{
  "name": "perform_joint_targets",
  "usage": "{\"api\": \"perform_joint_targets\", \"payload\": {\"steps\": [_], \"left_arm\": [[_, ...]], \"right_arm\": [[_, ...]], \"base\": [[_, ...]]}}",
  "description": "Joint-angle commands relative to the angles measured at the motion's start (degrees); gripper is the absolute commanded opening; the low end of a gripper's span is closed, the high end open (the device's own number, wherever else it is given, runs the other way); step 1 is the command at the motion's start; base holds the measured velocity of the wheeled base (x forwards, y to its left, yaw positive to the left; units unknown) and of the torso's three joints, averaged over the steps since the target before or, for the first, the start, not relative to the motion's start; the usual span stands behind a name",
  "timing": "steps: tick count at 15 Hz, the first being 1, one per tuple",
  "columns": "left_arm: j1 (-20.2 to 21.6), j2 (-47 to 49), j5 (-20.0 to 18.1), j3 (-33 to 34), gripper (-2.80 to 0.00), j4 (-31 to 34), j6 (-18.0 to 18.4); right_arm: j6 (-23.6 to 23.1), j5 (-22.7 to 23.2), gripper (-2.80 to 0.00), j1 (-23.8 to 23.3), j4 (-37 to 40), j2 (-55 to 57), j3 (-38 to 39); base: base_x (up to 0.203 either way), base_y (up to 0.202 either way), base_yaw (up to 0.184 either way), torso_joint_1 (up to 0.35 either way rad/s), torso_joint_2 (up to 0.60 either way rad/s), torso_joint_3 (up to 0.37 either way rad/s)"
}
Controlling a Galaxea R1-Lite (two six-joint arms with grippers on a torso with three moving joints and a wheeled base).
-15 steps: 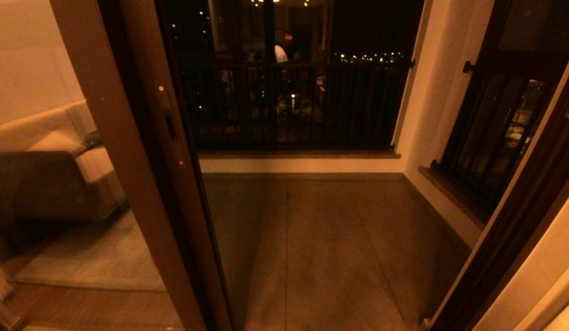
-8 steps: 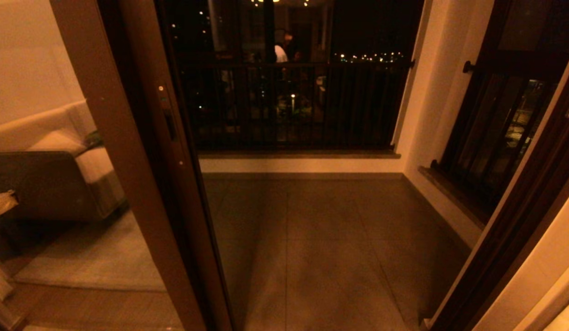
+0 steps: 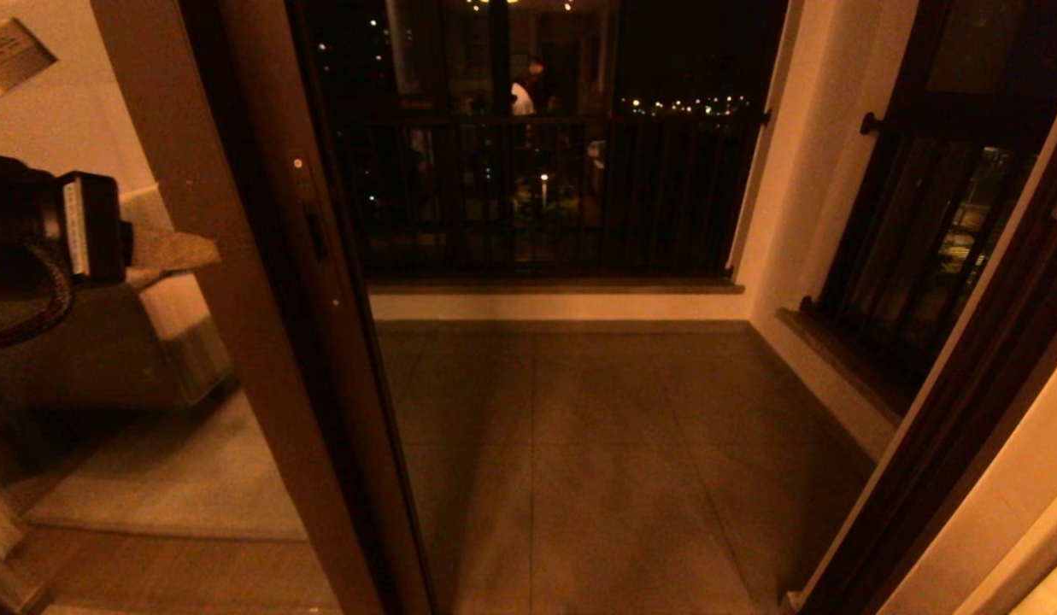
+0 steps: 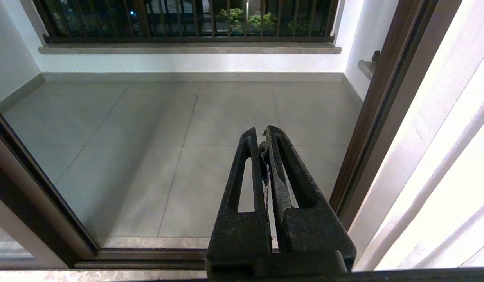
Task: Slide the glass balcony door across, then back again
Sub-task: Close the slid door
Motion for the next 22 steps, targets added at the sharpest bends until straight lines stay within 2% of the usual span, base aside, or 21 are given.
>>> {"api": "perform_joint_targets", "payload": {"steps": [1,2,3,5,7,10,13,20,22], "left_arm": [[-1.6,8.2,0.5,-3.6,-2.8,0.4,-0.1],[-1.9,10.3,1.4,-4.5,-2.8,0.3,0.0],[-2.0,12.1,2.1,-5.8,0.0,0.2,0.3],[-2.1,15.6,2.8,-9.4,0.0,0.2,0.7],[-2.1,18.7,5.1,-13.2,0.0,0.1,1.2],[-2.0,22.8,5.9,-17.7,0.0,-0.5,2.6],[-2.0,25.7,7.5,-18.1,0.0,-5.9,4.1],[-1.8,27.6,7.8,-18.6,0.0,-6.8,5.1],[-1.4,27.9,7.8,-18.6,0.0,-6.9,7.1]], "right_arm": [[-0.1,0.0,-2.8,0.0,0.0,0.1,0.0],[-0.1,0.0,-2.8,0.0,0.0,0.1,0.0],[-0.1,0.0,-2.8,0.0,0.0,0.1,0.0],[-0.1,0.0,-2.8,0.0,0.0,0.1,0.0],[-0.1,0.0,-2.8,0.0,0.0,0.1,0.0],[-0.1,0.0,-2.8,0.0,0.0,0.1,0.0],[-0.1,0.0,-2.8,0.0,0.0,0.1,0.0],[-0.1,0.0,-2.8,0.0,0.0,0.1,0.0],[-0.1,0.0,-2.8,0.0,0.0,0.1,0.0]], "base": [[0.0,0.0,0.0,0.0,0.0,0.0],[0.0,0.0,0.0,0.0,0.0,0.0],[0.0,0.0,0.0,0.0,0.0,0.0],[0.0,0.0,0.0,0.0,0.0,0.0],[0.0,0.0,0.0,0.0,0.0,0.0],[0.0,0.0,0.0,0.0,0.0,0.0],[0.0,0.0,0.0,0.0,0.0,0.0],[0.0,0.0,0.0,0.0,0.0,0.0],[0.0,0.0,0.0,0.0,0.0,0.0]]}}
